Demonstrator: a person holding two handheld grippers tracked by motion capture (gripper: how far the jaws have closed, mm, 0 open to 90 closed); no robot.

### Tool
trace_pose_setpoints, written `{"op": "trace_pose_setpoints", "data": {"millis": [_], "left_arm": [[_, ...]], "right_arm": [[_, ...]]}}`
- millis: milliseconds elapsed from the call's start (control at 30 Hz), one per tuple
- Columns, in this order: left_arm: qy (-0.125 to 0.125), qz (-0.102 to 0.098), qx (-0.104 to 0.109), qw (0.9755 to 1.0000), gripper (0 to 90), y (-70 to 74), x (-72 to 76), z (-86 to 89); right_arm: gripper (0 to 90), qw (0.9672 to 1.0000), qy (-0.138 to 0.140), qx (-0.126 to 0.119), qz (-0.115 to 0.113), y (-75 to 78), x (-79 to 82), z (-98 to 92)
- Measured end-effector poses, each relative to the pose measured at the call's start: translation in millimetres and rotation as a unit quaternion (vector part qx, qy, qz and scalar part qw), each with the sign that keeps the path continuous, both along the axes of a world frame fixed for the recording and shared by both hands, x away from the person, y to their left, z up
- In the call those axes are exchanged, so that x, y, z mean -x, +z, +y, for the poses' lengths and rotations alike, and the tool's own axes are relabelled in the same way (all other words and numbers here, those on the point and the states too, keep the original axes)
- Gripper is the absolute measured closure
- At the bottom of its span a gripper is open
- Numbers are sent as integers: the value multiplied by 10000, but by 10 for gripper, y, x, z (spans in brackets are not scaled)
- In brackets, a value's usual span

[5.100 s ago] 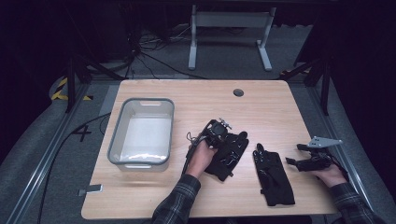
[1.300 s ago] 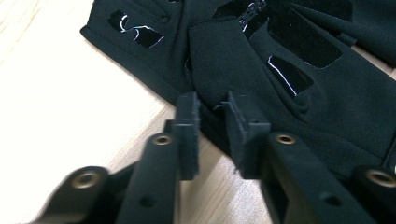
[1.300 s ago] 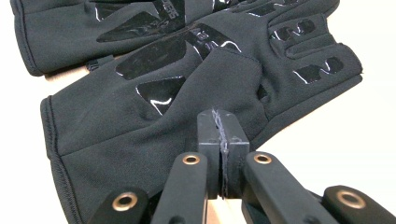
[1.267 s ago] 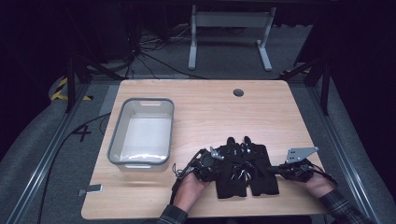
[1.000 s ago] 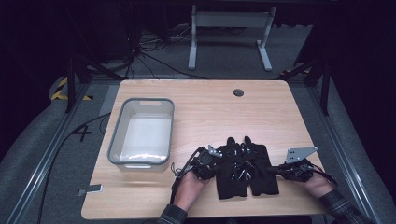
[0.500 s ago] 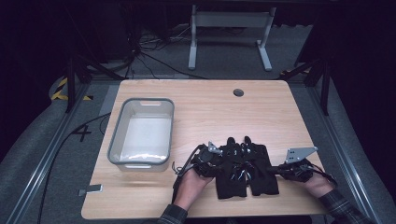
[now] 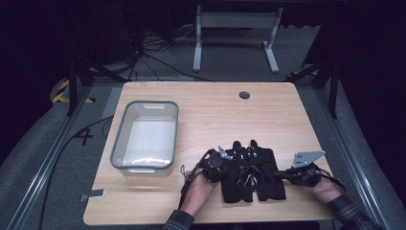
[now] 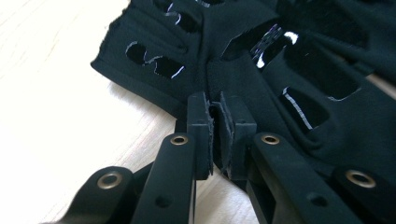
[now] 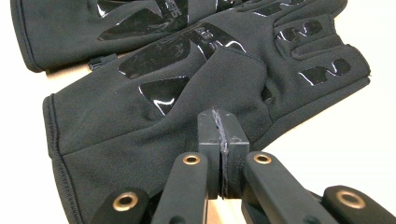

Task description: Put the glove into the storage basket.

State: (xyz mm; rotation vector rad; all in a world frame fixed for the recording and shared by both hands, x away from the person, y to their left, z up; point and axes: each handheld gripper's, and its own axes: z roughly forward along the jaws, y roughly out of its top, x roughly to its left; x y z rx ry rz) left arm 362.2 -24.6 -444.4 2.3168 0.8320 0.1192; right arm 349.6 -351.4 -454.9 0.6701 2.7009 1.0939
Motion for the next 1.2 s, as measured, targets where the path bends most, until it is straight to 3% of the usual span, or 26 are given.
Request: {"op": "trace_pose_setpoints", "data": {"millis": [67,333,567,933,1200], "left_arm": [[-23,1,160,9999,842,56,6,16],[-84,-144,406,9990,841,291,-6,20],[-134,-240,644,9975,841,411,-48,-21],[-416,-377,757,9955,841,539,-103,-266],[-554,-377,659,9956,841,539,-150,-411]], "right_arm": [[900,10000,5,-2,0,-1,0,2],[900,10000,66,-39,49,-5,-6,61],[900,9998,173,-23,62,-2,-48,179],[900,9997,198,-120,120,-18,-112,270],[900,9996,249,-102,63,-23,-162,408]]}}
